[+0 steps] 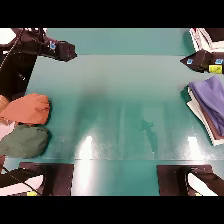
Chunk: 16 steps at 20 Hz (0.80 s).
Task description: Fold the shirts.
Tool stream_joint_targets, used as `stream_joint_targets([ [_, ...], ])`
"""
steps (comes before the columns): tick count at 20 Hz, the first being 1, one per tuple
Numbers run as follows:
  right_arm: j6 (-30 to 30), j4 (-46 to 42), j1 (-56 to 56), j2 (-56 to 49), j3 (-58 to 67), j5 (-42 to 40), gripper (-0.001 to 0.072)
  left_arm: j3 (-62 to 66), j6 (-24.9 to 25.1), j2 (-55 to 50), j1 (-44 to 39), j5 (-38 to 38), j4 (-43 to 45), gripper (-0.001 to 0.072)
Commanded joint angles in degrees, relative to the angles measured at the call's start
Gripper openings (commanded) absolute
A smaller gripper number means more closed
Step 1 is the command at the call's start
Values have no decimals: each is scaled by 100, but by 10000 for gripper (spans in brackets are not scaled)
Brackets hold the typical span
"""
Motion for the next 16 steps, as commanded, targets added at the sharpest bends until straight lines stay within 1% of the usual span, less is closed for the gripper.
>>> stream_joint_targets([
  [1, 4, 7, 2, 4, 4, 22, 20, 4, -98, 125, 201, -179, 520, 25],
  [4, 4, 2, 7, 7, 4, 66, 20, -39, -299, 387, 848, -1060, 2190, 26],
  [5, 4, 2, 7, 4, 4, 74, 20, -153, -299, 476, 1176, -1276, 2406, 26],
  [7, 4, 2, 7, 4, 2, 48, 20, -562, -409, 529, 1810, -1508, 2409, 30],
  [8, 4, 2, 7, 4, 2, 37, 20, -852, -400, 522, 2039, -1532, 2409, 239],
  [9, 4, 2, 7, 4, 2, 39, 20, -1239, -466, 522, 2234, -1456, 2409, 599],
  [10, 4, 2, 7, 4, 2, 37, 20, -1637, -494, 522, 2367, -1309, 2406, 720],
  [11, 4, 2, 7, 4, 2, 24, 20, -2103, -492, 522, 2457, -1073, 2409, 708],
  [14, 4, 2, 7, 4, 2, 20, 20, -3412, -490, 511, 2494, -240, 2404, 708],
  [16, 4, 2, 7, 4, 2, 17, 20, -3939, -533, 511, 2494, 160, 2406, 707],
])
